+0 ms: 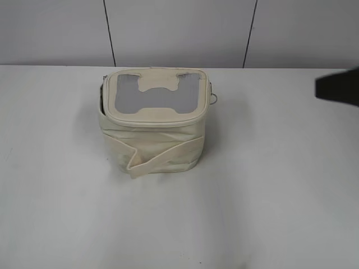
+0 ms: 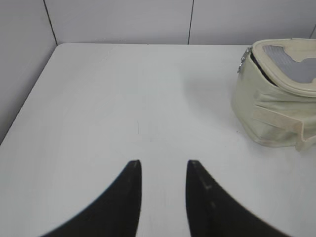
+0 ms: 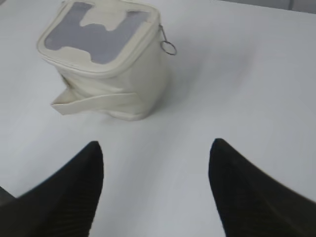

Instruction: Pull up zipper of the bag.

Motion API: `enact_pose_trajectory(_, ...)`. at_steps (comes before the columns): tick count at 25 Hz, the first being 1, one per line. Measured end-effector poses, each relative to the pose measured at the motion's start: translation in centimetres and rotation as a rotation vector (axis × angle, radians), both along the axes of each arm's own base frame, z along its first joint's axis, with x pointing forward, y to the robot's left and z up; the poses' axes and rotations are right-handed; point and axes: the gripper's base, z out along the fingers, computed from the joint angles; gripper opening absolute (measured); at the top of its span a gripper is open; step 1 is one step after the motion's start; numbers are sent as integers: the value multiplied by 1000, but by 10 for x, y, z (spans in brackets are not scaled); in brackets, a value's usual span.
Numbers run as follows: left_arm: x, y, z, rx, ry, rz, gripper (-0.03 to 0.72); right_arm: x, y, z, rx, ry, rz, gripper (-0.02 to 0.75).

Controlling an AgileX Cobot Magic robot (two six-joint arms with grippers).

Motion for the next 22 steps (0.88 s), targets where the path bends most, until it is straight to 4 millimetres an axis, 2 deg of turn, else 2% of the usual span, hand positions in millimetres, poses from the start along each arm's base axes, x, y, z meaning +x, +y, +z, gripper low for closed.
enact_pose_trajectory(5, 0, 0, 0, 0, 0, 0, 241, 114, 26, -5, 34, 41, 181, 525)
enact_pose_trajectory(6, 0, 0, 0, 0, 0, 0, 241, 143, 37, -8, 28, 44, 230, 525)
enact_pose_trajectory(8, 0, 0, 0, 0, 0, 0, 241, 184, 60, -14, 31, 52, 326, 525)
enact_pose_trajectory(12, 0, 0, 0, 0, 0, 0, 241, 246, 116, -31, 78, 79, 529, 525)
enact_pose_trajectory(16, 0, 0, 0, 0, 0, 0, 241, 278, 167, -49, 90, 94, 654, 519)
enact_pose_trajectory(19, 0, 0, 0, 0, 0, 0, 241, 287, 202, -65, 77, 99, 717, 507)
enact_pose_trajectory(22, 0, 0, 0, 0, 0, 0, 241, 290, 226, -80, 74, 110, 746, 503)
